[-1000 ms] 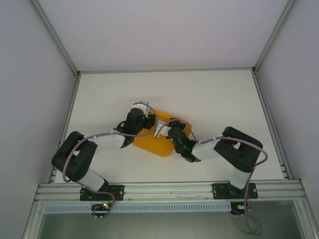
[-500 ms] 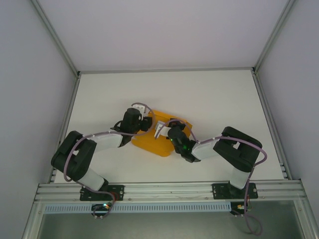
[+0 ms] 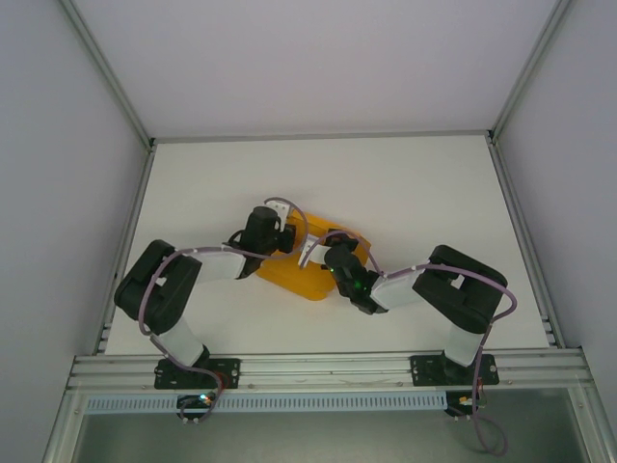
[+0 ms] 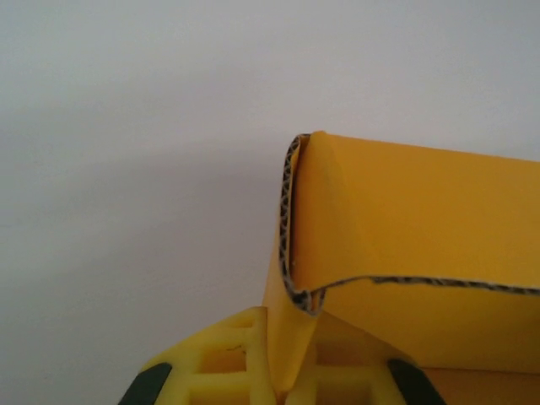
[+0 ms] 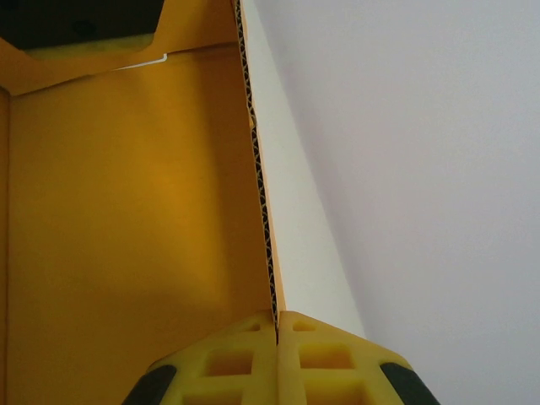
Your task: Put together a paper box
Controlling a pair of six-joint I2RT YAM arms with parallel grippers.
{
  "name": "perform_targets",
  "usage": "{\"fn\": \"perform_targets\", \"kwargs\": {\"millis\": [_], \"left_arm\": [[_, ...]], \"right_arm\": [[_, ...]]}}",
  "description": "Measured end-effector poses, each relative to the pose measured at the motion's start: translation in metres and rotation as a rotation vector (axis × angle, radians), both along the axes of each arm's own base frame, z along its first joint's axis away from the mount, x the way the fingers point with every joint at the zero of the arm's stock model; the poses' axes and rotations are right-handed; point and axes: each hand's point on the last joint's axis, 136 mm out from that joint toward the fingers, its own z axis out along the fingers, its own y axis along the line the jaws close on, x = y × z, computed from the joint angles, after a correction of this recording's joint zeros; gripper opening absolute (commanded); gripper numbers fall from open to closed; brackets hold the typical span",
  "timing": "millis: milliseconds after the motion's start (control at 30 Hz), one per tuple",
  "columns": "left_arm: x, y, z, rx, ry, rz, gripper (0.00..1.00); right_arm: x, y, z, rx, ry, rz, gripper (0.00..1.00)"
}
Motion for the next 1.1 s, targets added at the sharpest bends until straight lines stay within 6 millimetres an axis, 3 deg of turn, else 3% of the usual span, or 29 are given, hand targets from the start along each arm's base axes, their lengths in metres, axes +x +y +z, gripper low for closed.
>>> {"fn": "perform_targets", "kwargs": {"millis": [33,167,267,367,500,667,733,900,1100], "left_arm": [[0.001,0.0,0.0,0.002,-0.004,-0.002,0.0],[0.005,0.001,0.001,0.012,-0.029,0.006,0.0],[0.006,0.004,0.001,0.017,-0.048,0.005,0.0],[0.004,0.003,0.001,0.012,-0.074,-0.019,0.0],[-0.004,-0.001,0.0,-0.011,-0.105,-0.068,0.0],[-0.01,-0.013,0.001,-0.05,-0.133,-0.142,0.0],[-0.012,-0.018,0.001,-0.062,-0.145,-0.164,0.0],[-0.018,-0.031,0.001,-0.059,-0.177,-0.217,0.0],[-0.019,-0.036,0.0,-0.063,-0.207,-0.234,0.0]], "right_arm": [[0.0,0.0,0.0,0.002,0.001,0.001,0.04],[-0.002,0.003,0.003,0.041,0.016,0.02,0.4],[-0.007,0.003,0.01,0.079,0.037,0.032,0.6],[-0.015,0.0,0.031,0.163,0.064,0.043,0.68],[-0.023,-0.015,0.078,0.391,0.128,0.07,0.79],[0.0,-0.066,0.139,0.744,0.169,0.001,0.8],[0.004,-0.067,0.148,0.808,0.213,0.0,0.8],[0.025,-0.032,0.132,0.848,0.399,-0.004,0.78],[0.05,-0.003,0.071,0.809,0.588,-0.066,0.76]]}}
